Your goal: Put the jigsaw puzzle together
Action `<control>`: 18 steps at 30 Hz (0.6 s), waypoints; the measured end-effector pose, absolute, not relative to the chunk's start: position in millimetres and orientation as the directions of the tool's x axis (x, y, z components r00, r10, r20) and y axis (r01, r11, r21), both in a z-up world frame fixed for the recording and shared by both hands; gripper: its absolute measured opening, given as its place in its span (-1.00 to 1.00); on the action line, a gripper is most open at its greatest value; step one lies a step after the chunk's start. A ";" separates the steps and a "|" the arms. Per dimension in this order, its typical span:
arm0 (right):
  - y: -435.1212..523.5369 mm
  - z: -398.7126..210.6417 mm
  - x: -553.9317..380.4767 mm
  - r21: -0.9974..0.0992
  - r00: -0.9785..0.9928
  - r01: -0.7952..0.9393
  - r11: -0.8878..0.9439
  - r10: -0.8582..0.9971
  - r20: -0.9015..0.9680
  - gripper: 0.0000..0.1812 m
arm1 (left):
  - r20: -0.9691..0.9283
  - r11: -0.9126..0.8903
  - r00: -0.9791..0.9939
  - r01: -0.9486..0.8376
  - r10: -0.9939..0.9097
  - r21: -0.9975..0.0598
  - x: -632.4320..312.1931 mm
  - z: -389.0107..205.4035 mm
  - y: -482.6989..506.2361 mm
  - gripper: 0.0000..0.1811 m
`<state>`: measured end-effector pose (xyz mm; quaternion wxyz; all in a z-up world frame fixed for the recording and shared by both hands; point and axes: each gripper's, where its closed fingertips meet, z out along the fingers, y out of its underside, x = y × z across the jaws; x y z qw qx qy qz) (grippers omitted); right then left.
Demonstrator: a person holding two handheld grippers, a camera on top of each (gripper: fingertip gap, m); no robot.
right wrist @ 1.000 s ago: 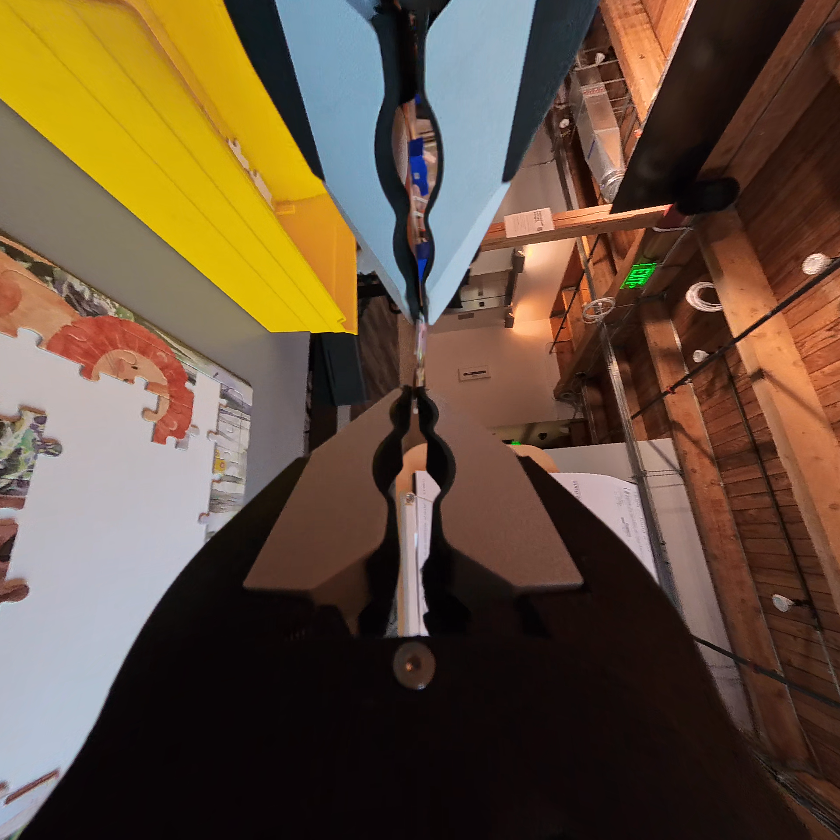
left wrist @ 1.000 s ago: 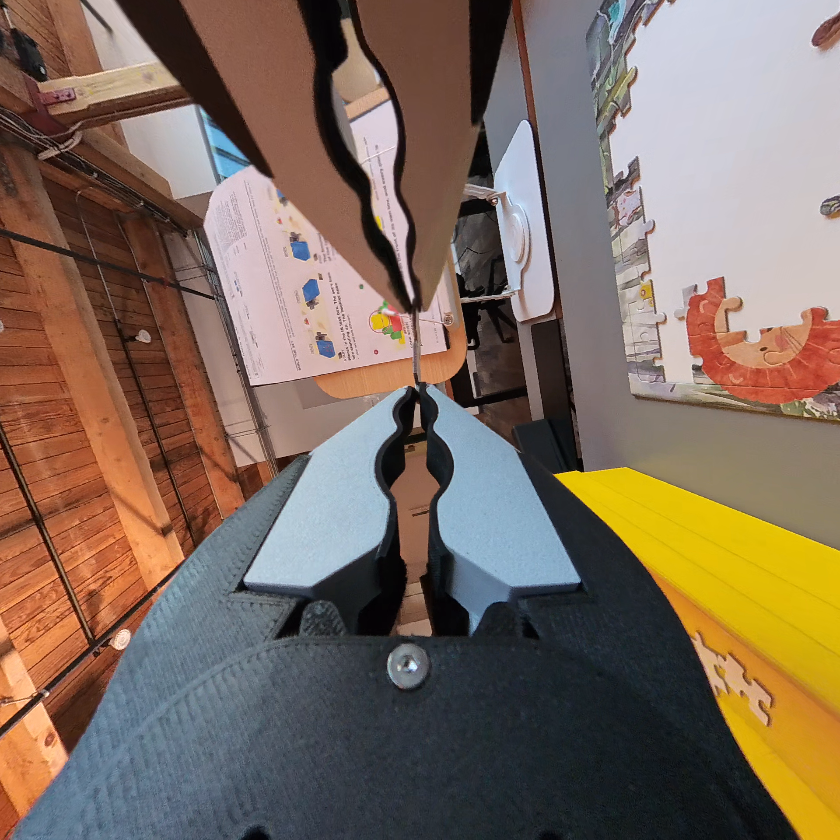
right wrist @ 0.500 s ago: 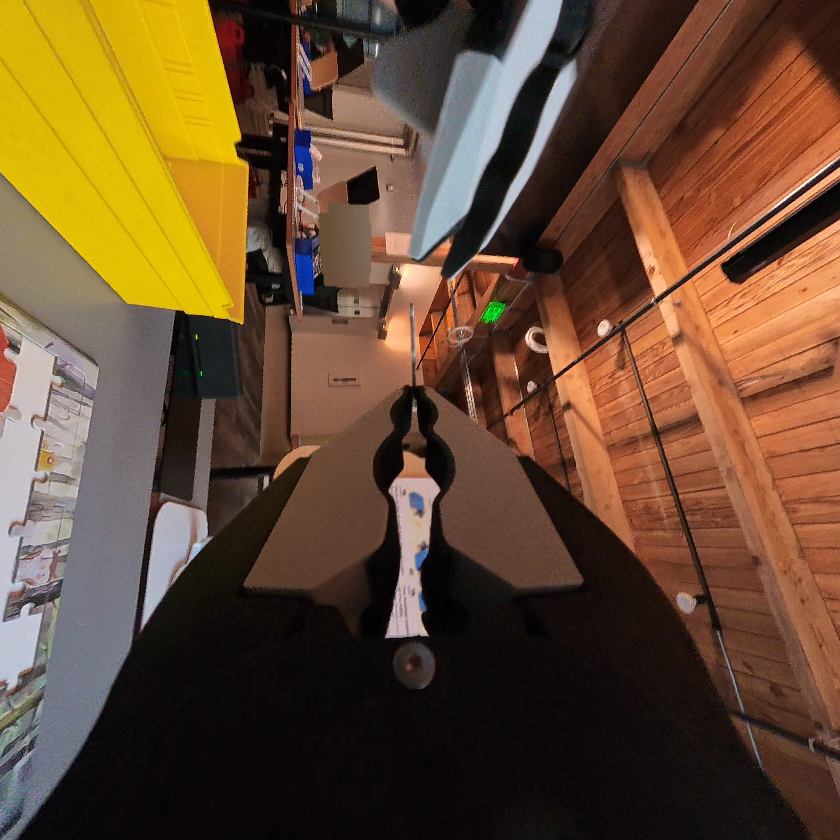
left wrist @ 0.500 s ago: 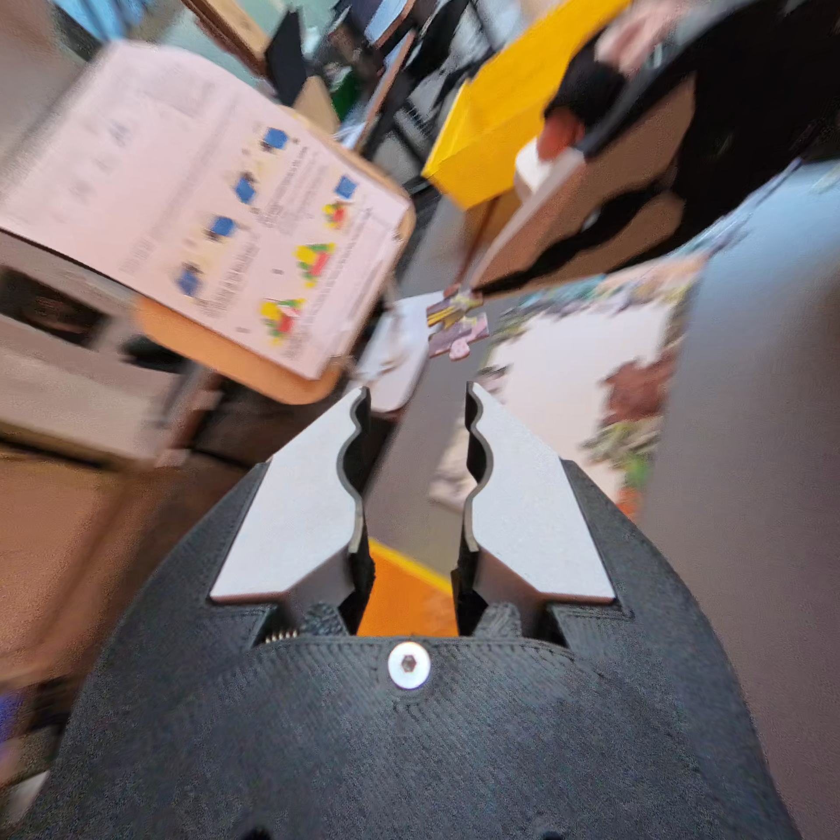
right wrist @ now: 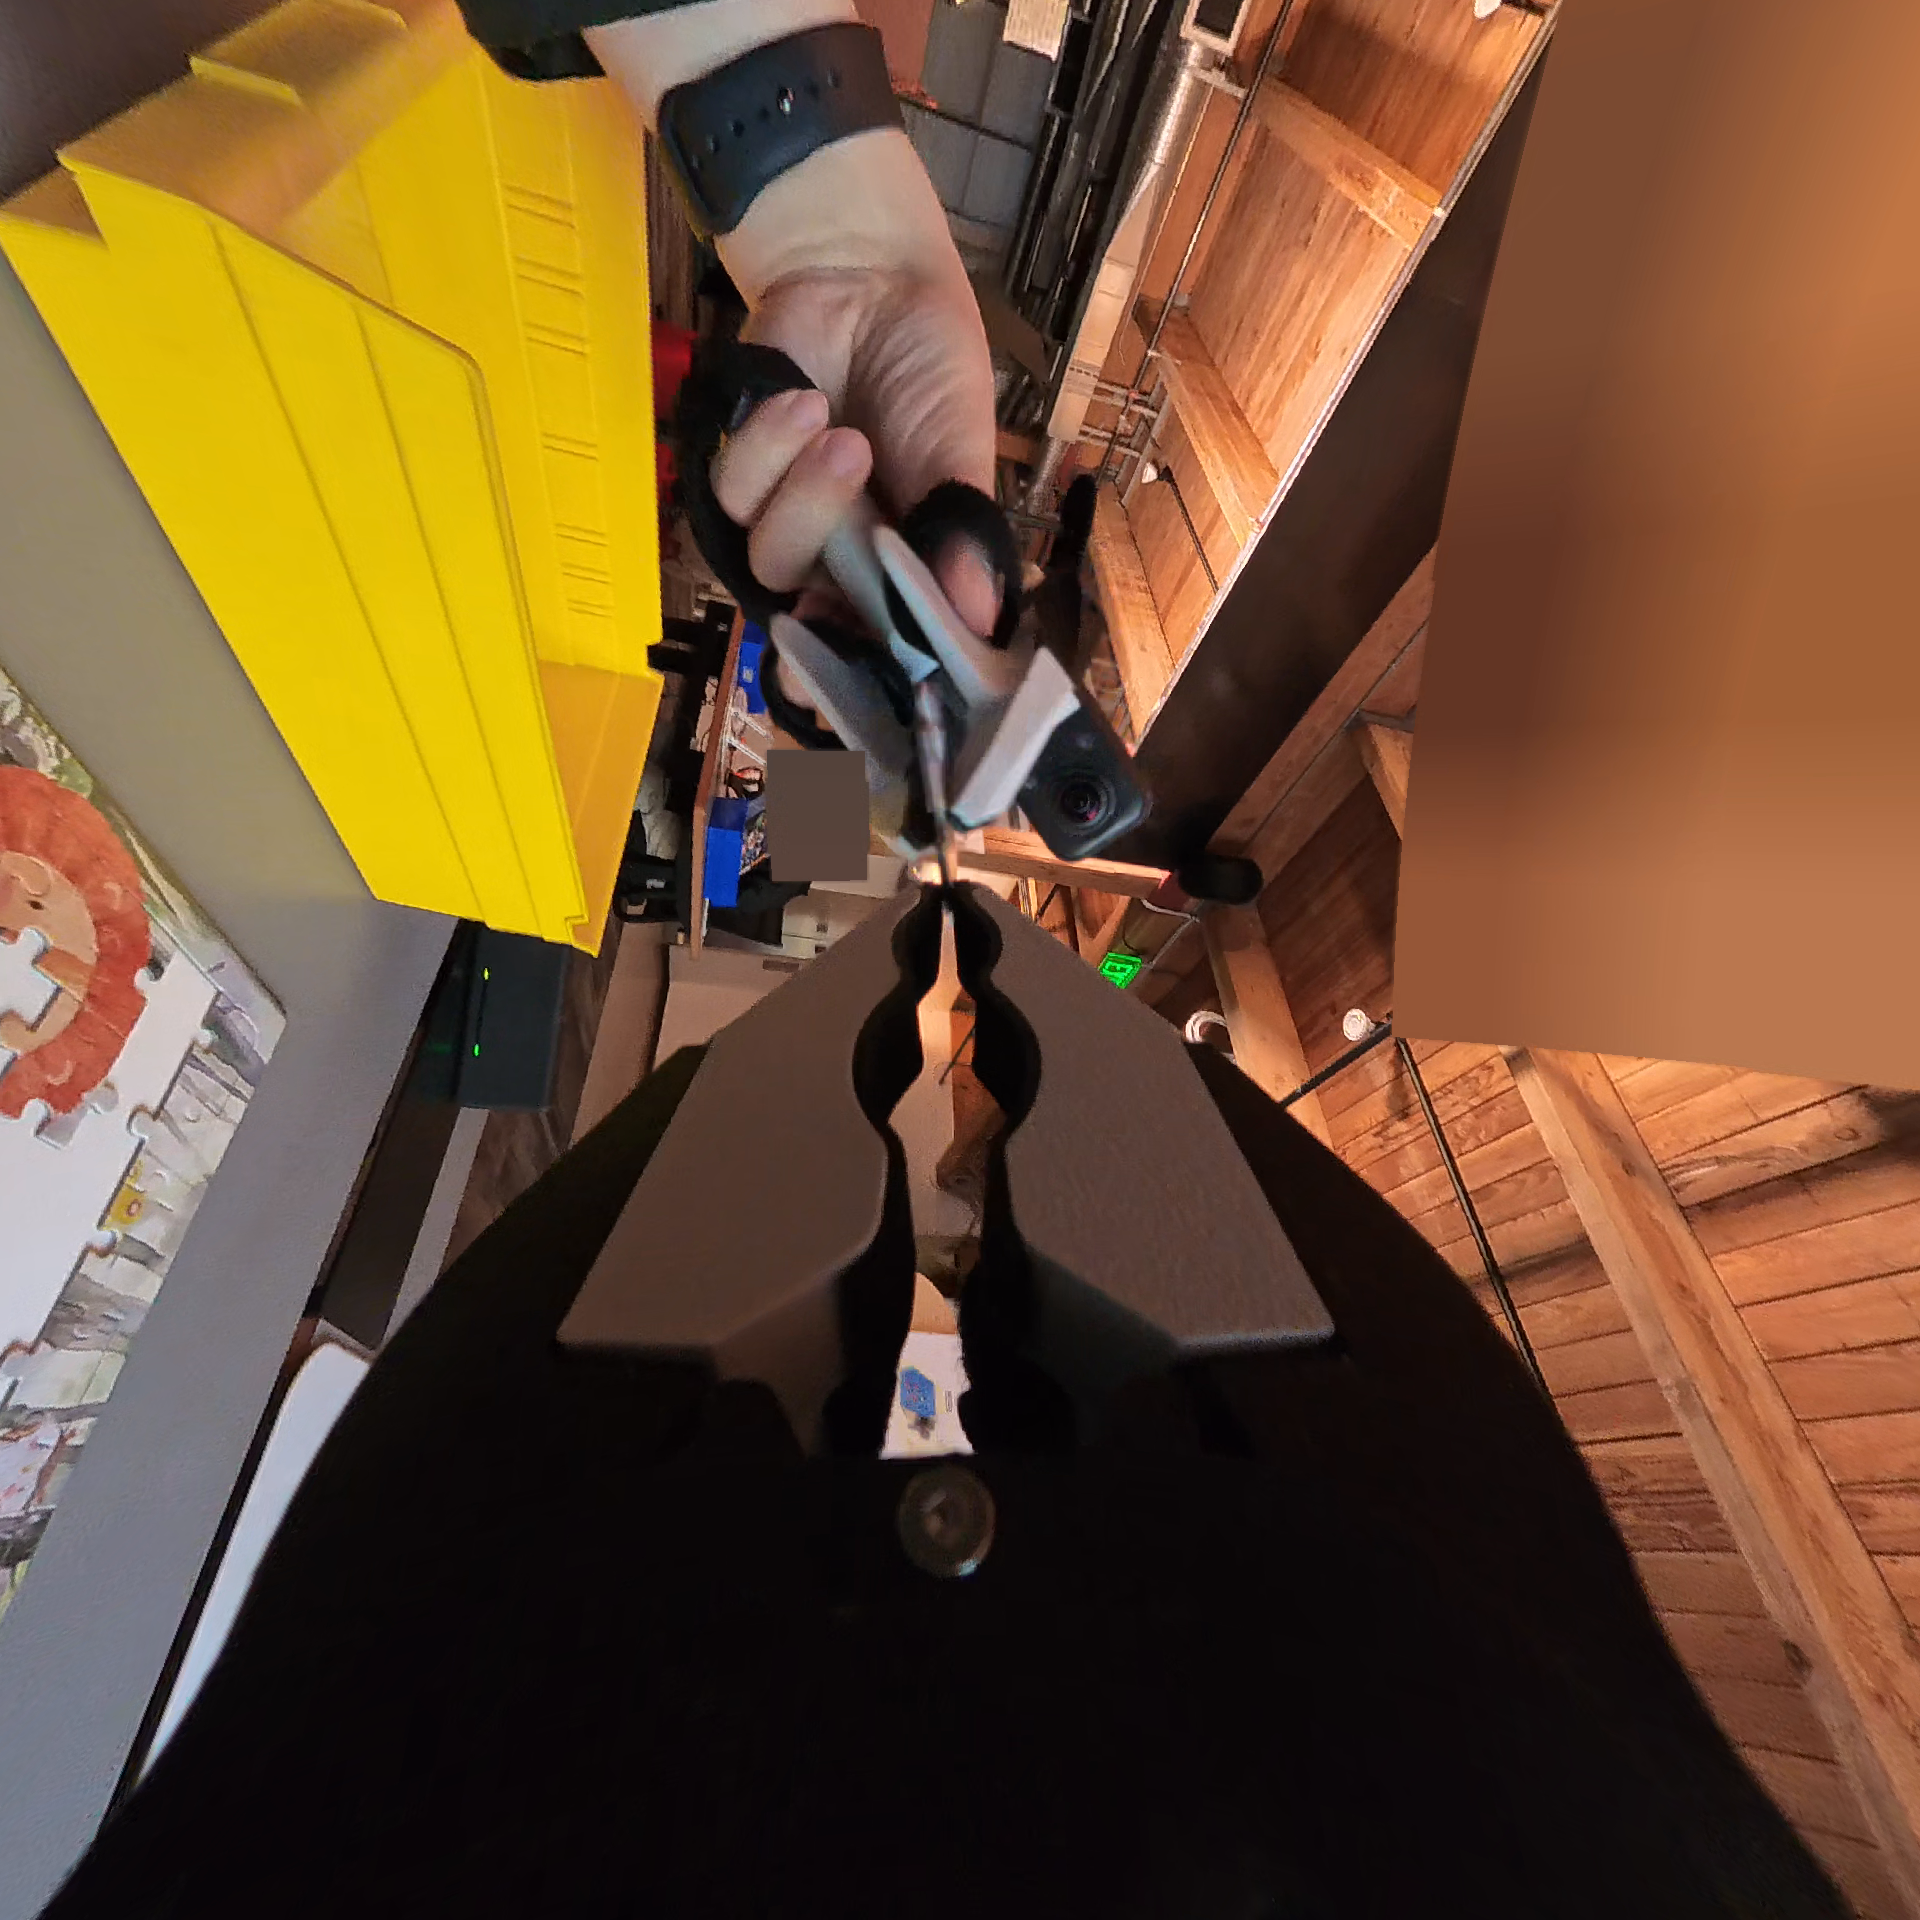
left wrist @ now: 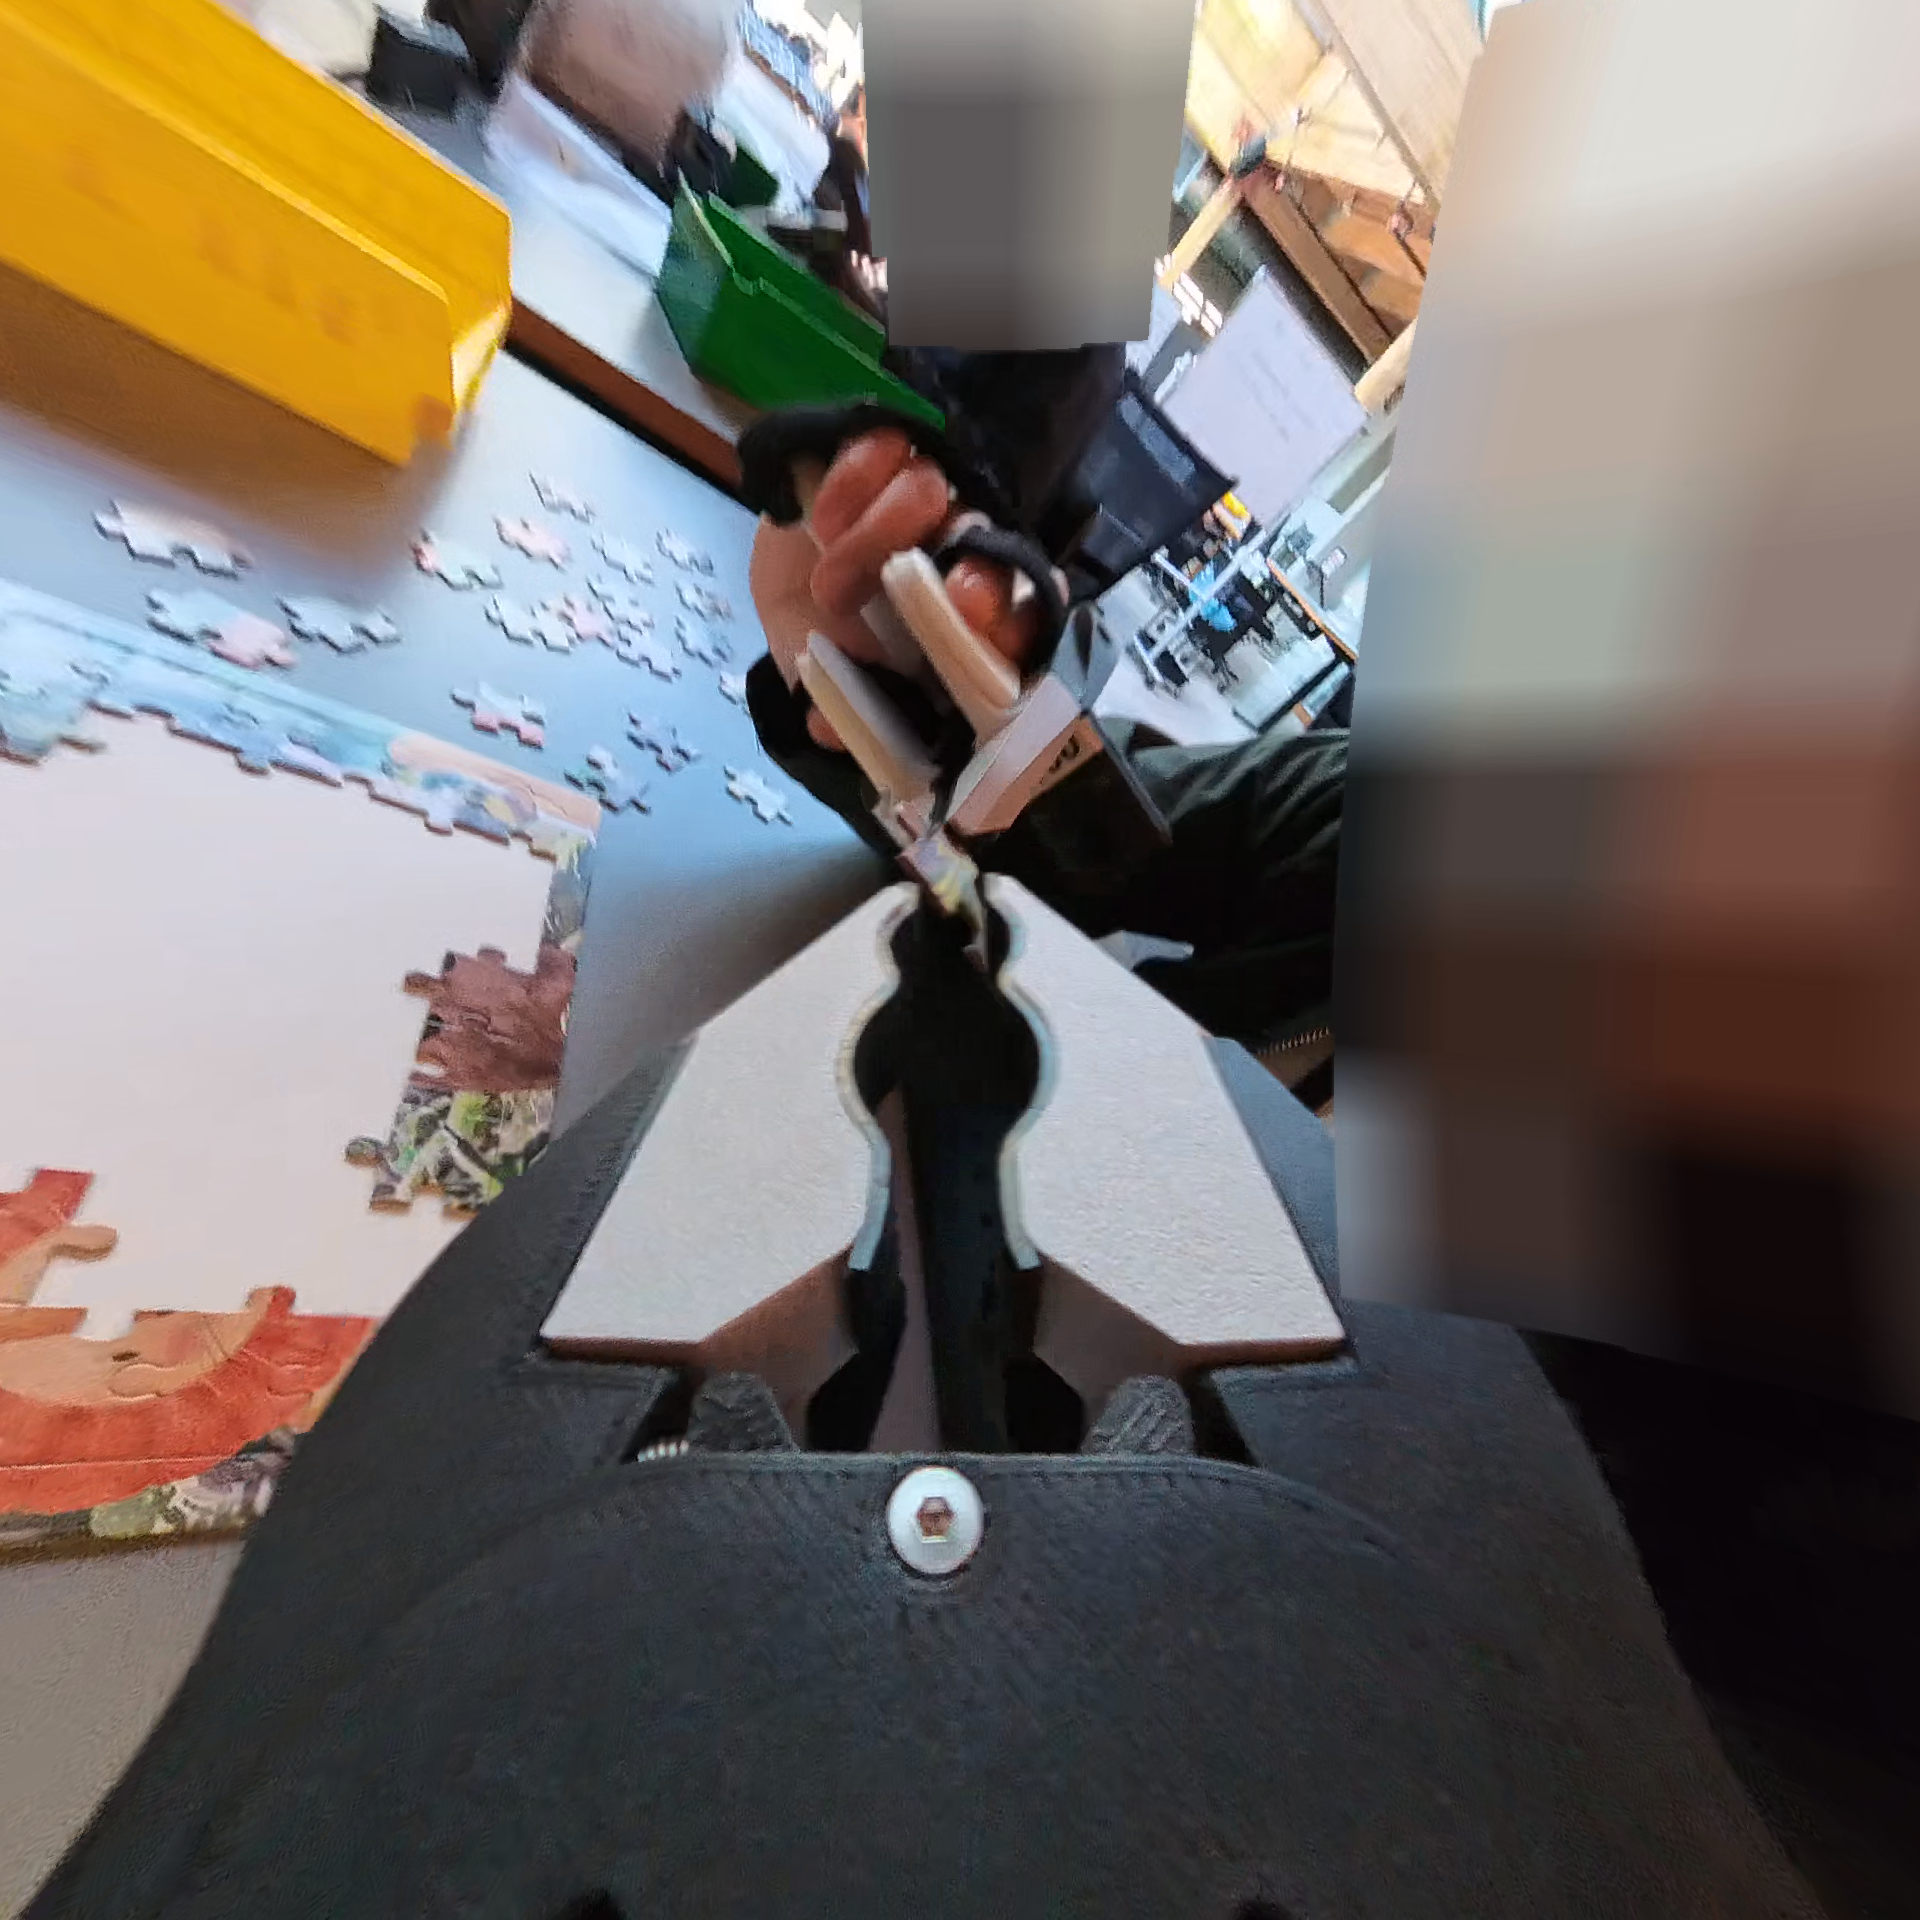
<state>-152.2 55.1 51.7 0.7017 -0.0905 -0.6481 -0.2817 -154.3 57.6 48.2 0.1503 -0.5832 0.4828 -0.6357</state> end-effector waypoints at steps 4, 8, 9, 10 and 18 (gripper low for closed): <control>66.9 70.9 -139.6 0.175 0.075 0.572 0.801 -0.264 0.961 -0.99 | 0.614 -0.529 -0.330 -0.314 -0.717 -0.788 -148.3 56.9 58.5 -1.00; 98.2 115.6 -85.5 -0.035 0.234 0.691 0.722 -0.178 0.956 -0.85 | 0.522 -0.521 -0.271 -0.084 -0.808 -0.850 -135.7 78.6 79.3 -1.00; 106.1 128.6 -68.2 -0.164 0.332 0.687 0.708 -0.105 0.937 -0.85 | 0.499 -0.512 -0.215 0.005 -0.840 -0.859 -133.1 83.6 89.4 -1.00; 112.7 138.6 -54.0 -0.326 0.445 0.639 0.696 0.011 0.896 -0.86 | 0.488 -0.503 -0.144 0.091 -0.861 -0.860 -132.2 87.0 100.4 -1.00; 114.7 132.8 -55.4 -0.839 0.562 0.286 0.463 0.629 0.538 -0.45 | 0.456 -0.355 0.218 0.381 -0.863 -0.854 -136.2 75.0 138.7 -1.00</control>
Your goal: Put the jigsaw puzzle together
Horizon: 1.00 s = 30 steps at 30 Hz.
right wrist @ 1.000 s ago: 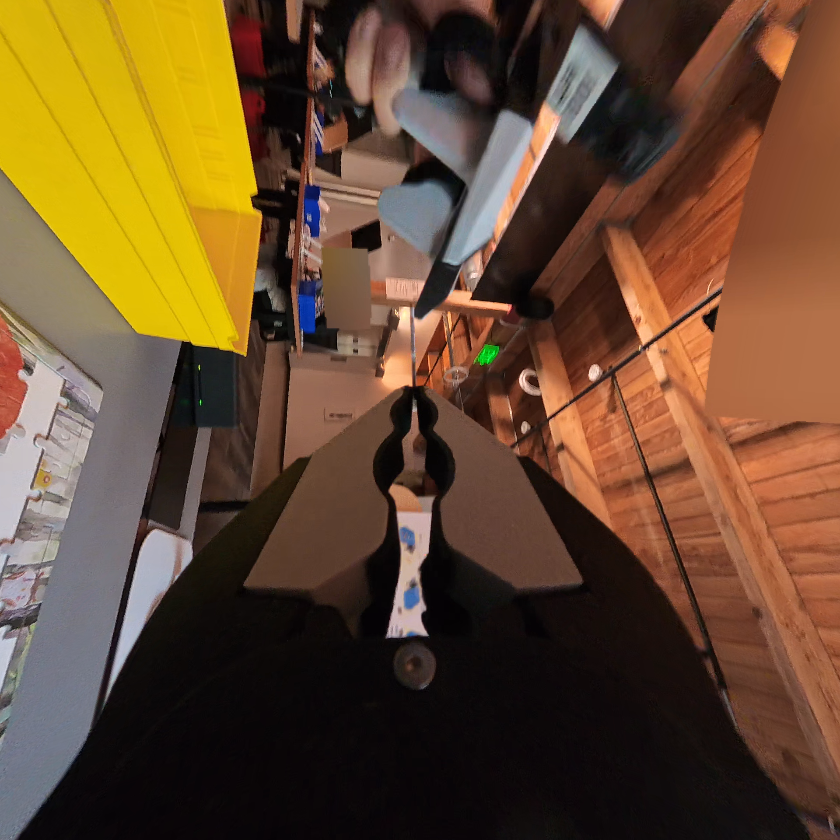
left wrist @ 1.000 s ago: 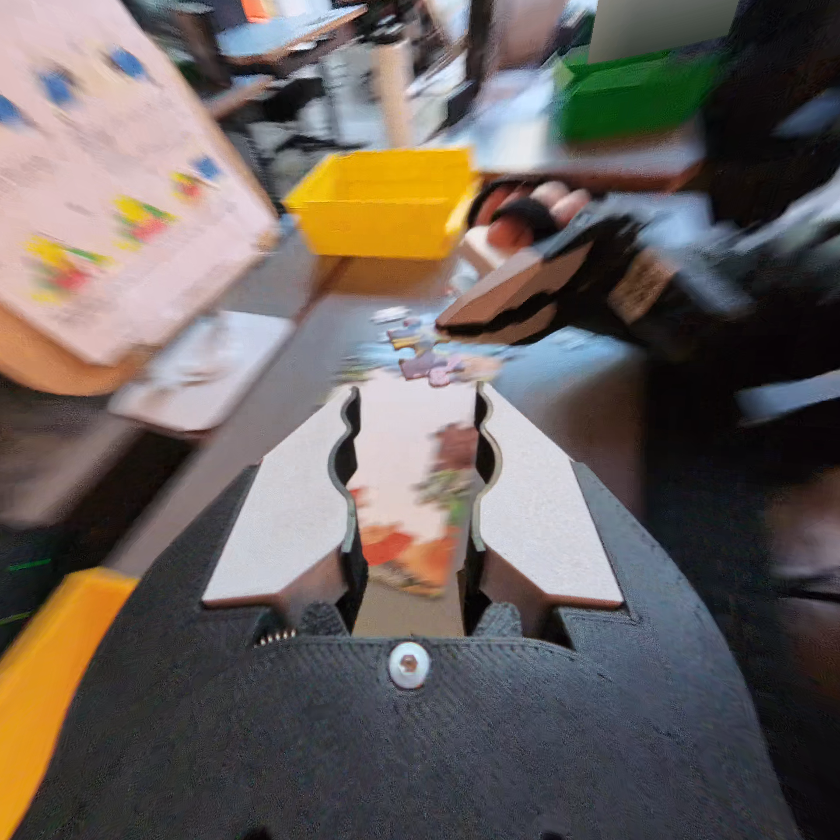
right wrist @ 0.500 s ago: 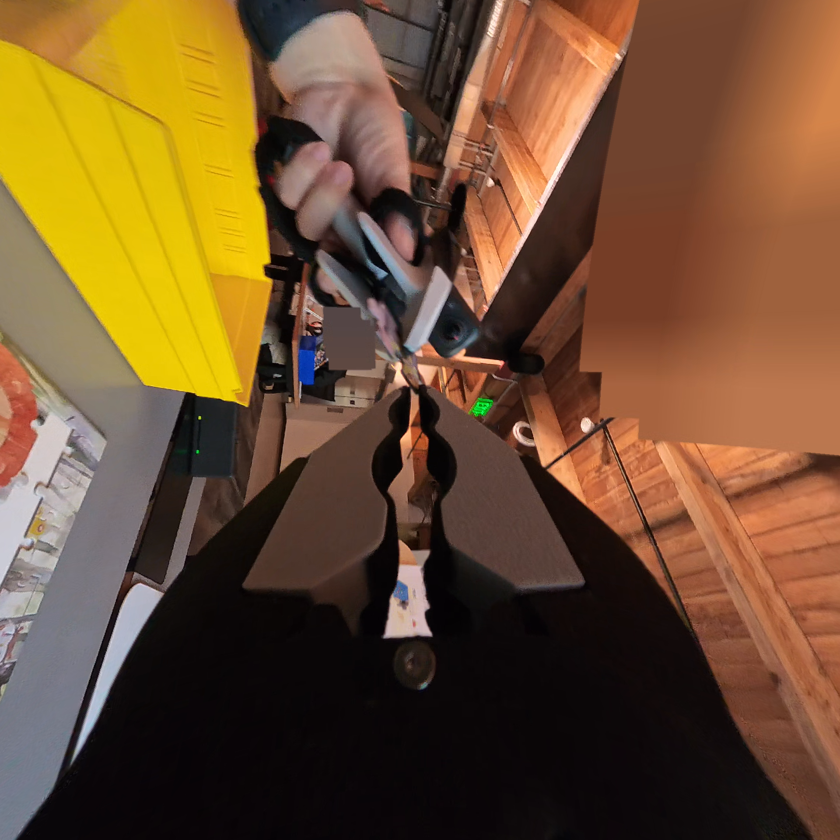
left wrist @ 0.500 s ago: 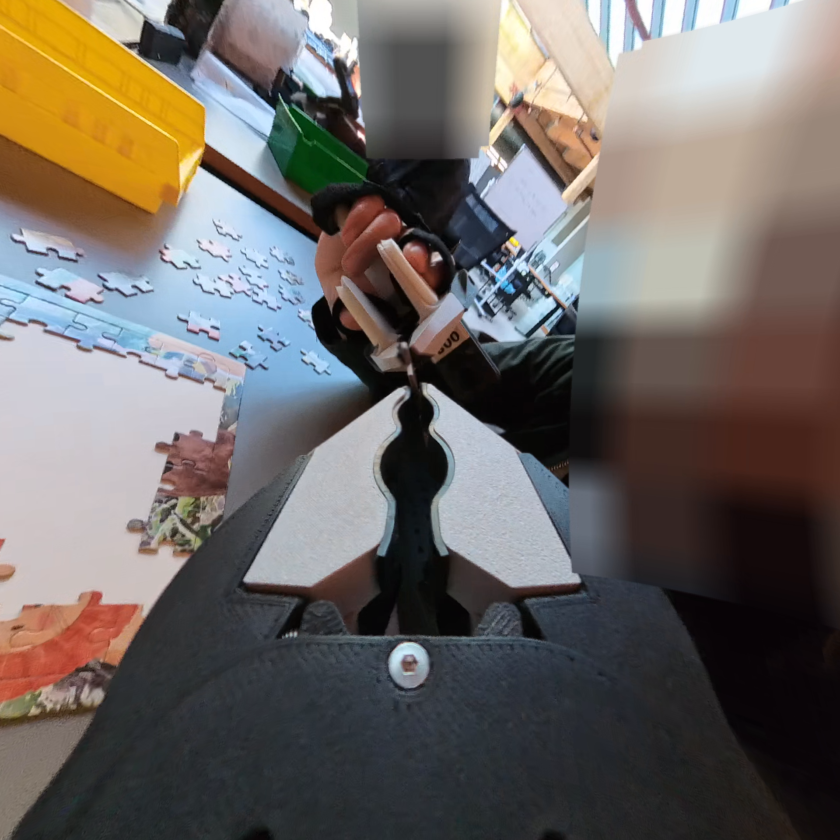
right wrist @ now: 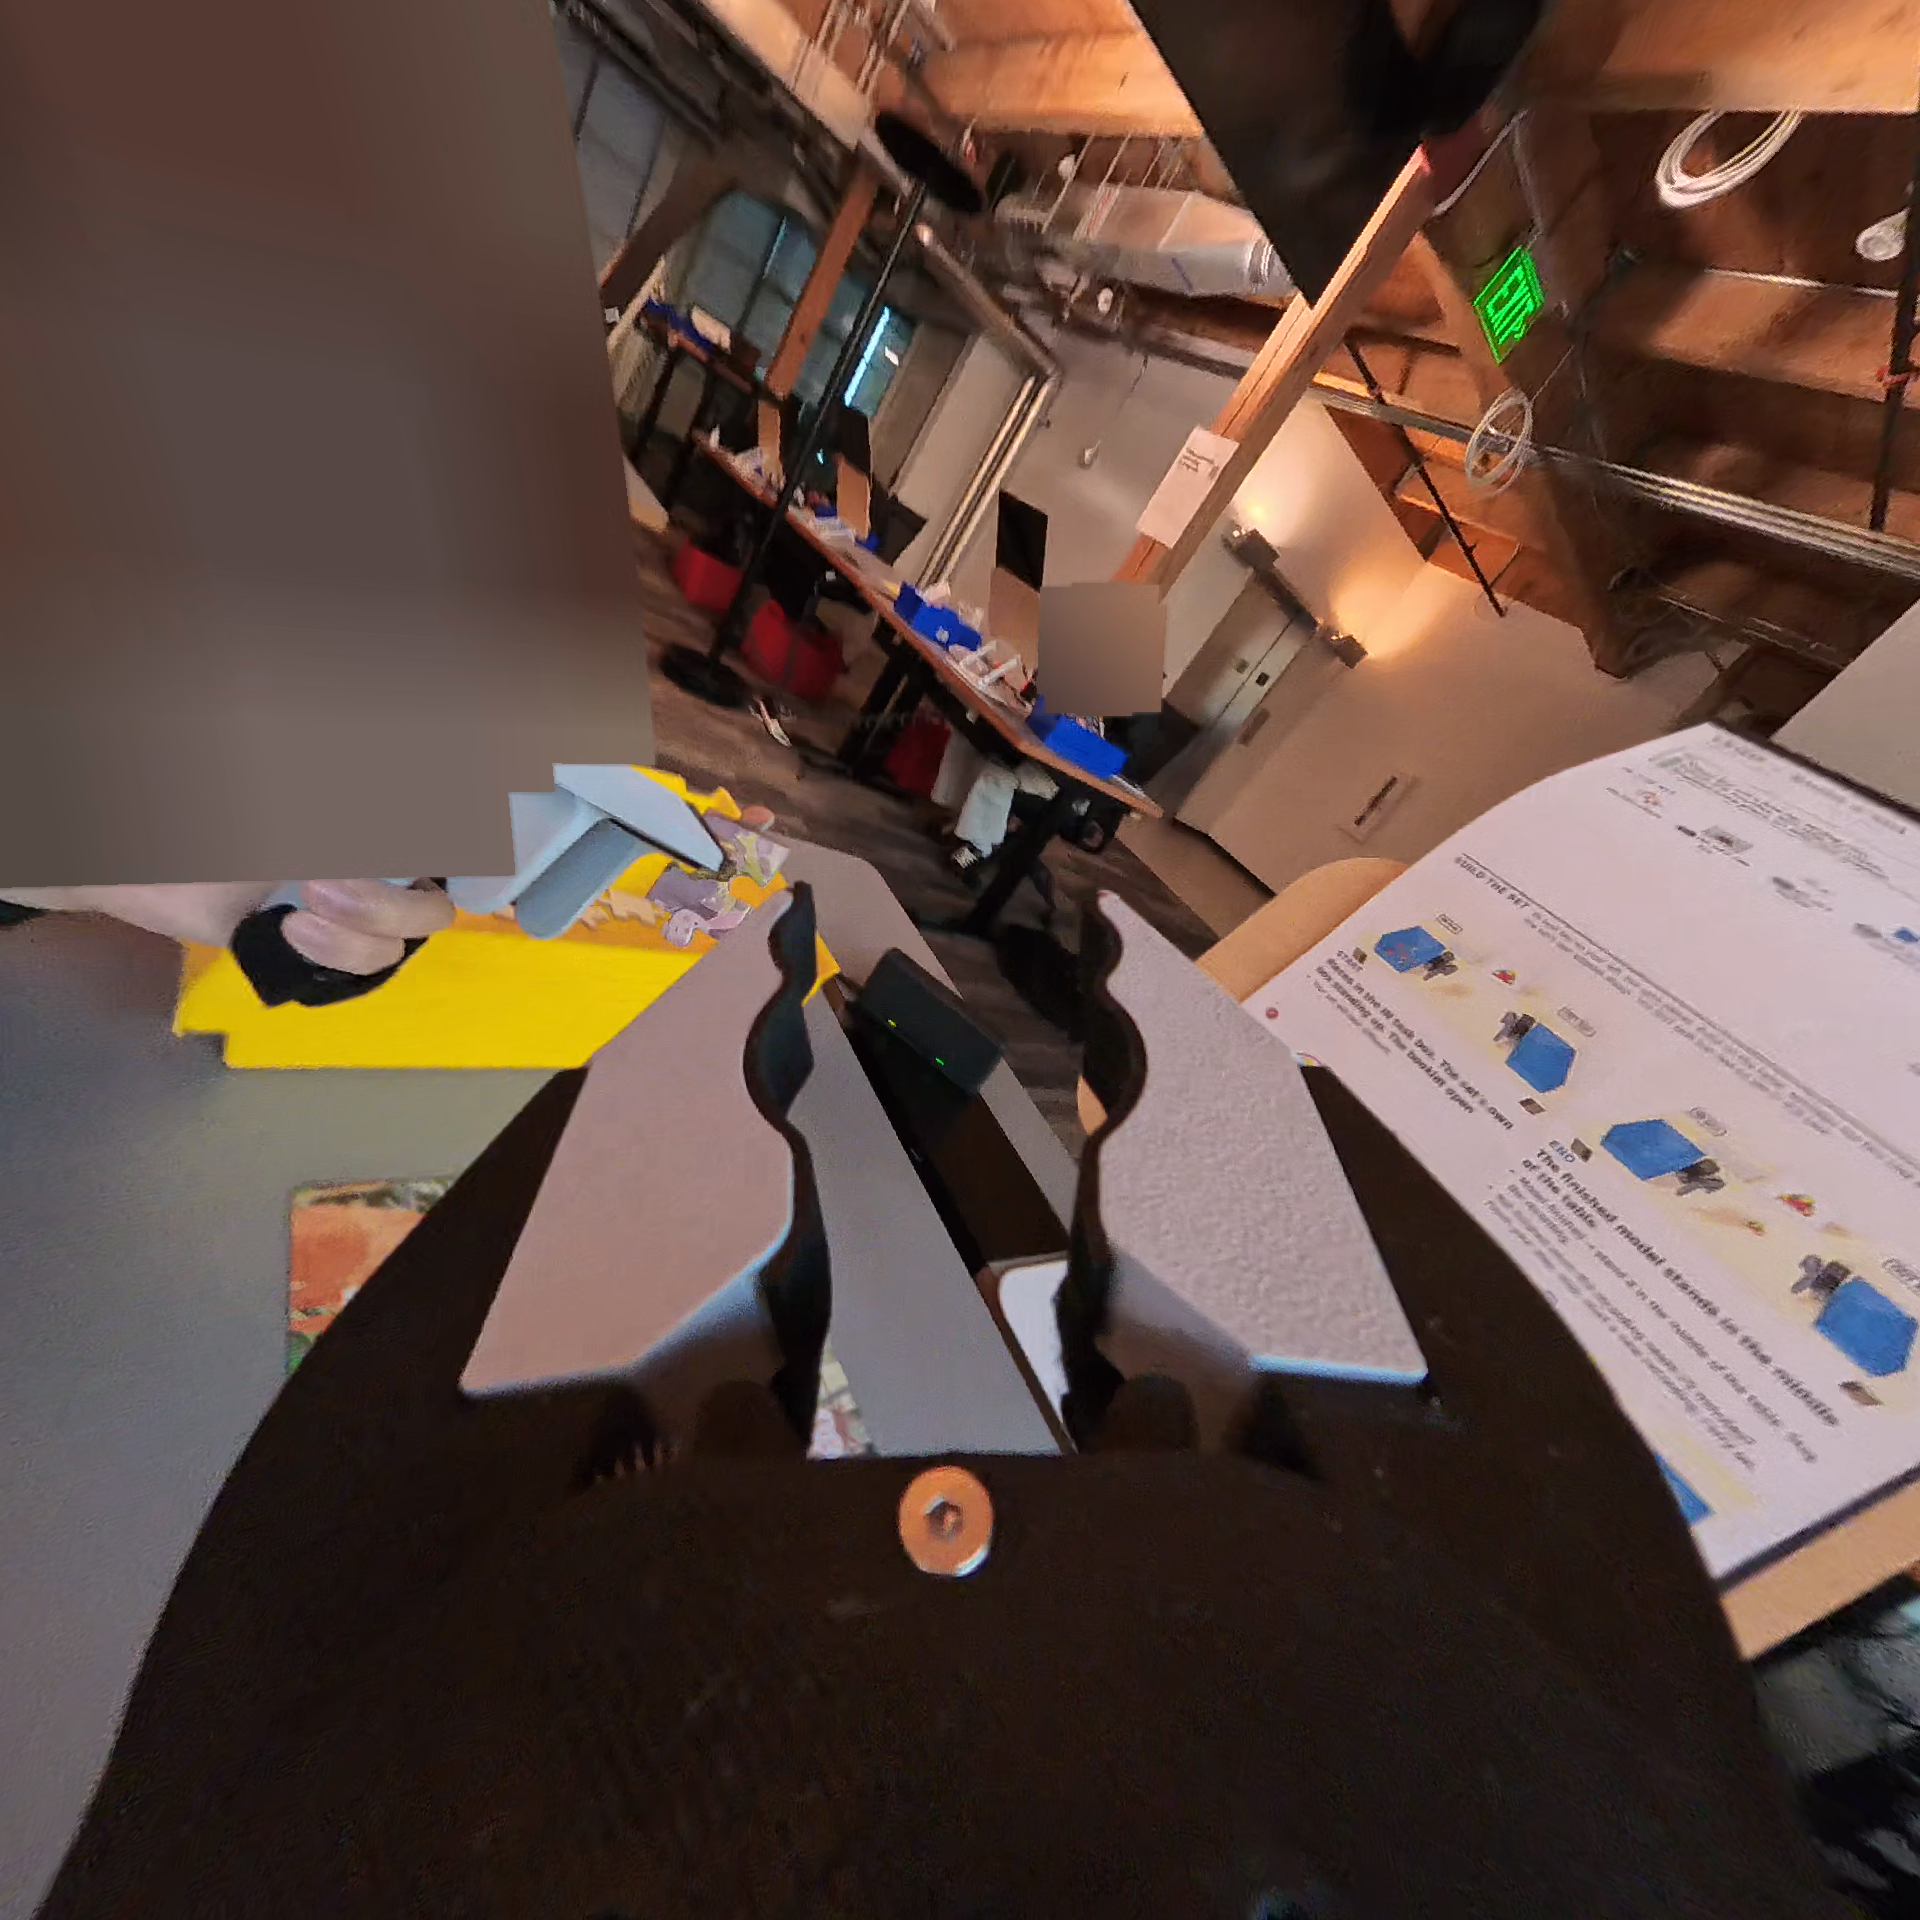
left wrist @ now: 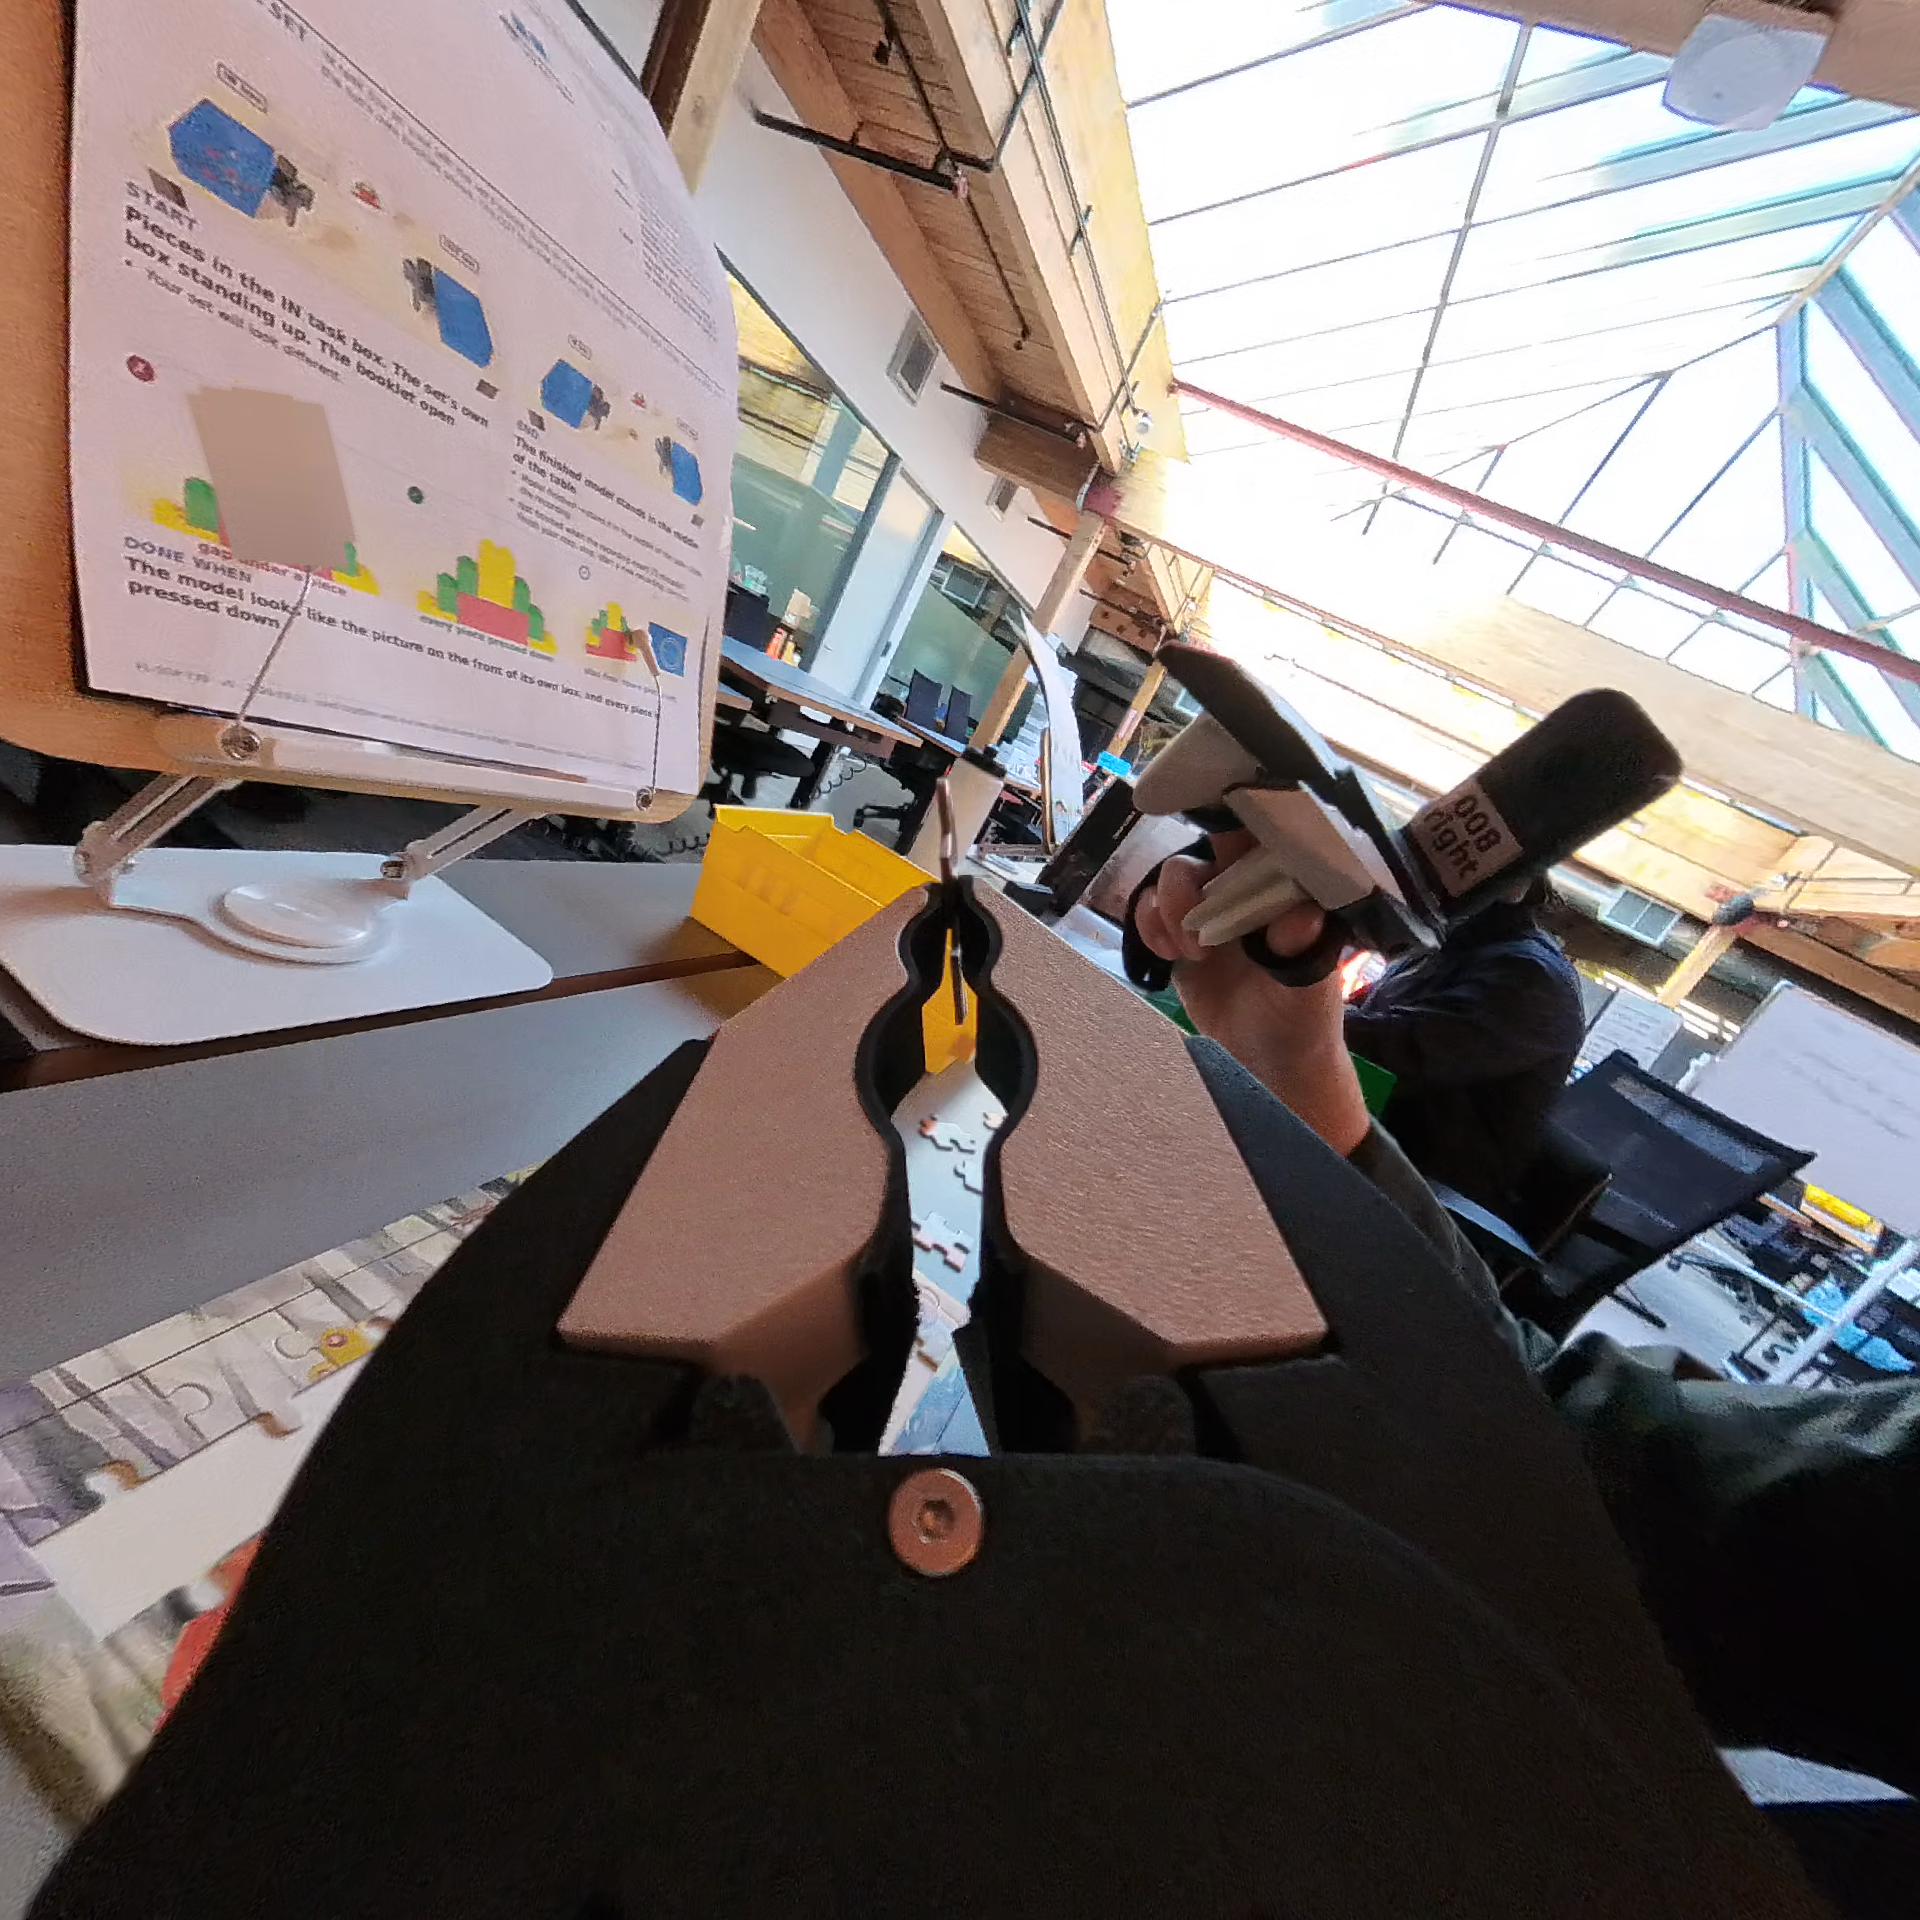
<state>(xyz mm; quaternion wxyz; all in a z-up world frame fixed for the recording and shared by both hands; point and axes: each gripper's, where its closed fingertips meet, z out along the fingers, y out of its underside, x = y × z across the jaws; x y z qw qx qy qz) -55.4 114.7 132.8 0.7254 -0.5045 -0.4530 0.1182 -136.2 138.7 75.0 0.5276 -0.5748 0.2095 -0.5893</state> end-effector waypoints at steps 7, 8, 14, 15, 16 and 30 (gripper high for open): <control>130.2 105.9 -72.9 -0.761 0.535 0.486 0.431 0.542 0.648 -0.45 | 0.381 -0.195 0.247 0.549 -0.891 -0.813 -107.7 115.0 132.6 -1.00; 134.3 108.4 -66.4 -0.767 0.562 0.488 0.416 0.523 0.641 -0.45 | 0.371 -0.175 0.252 0.566 -0.894 -0.805 -99.8 123.1 131.1 -1.00; 127.2 134.5 -37.0 -0.803 0.642 0.403 0.440 0.489 0.590 -0.54 | 0.391 -0.151 0.218 0.675 -0.894 -0.722 -70.4 153.5 121.0 -1.00; 127.2 133.0 -35.6 -0.801 0.635 0.411 0.435 0.494 0.594 -0.56 | 0.404 -0.165 0.196 0.693 -0.894 -0.701 -69.8 153.0 119.3 -1.00; 127.3 128.5 -36.9 -0.799 0.614 0.425 0.425 0.513 0.600 -0.59 | 0.415 -0.174 0.183 0.708 -0.891 -0.685 -70.1 150.3 118.9 -1.00; 136.5 98.6 -55.4 -0.702 0.520 0.550 0.452 0.472 0.712 -0.59 | 0.447 -0.232 0.098 0.746 -0.889 -0.624 -71.0 123.3 130.0 -1.00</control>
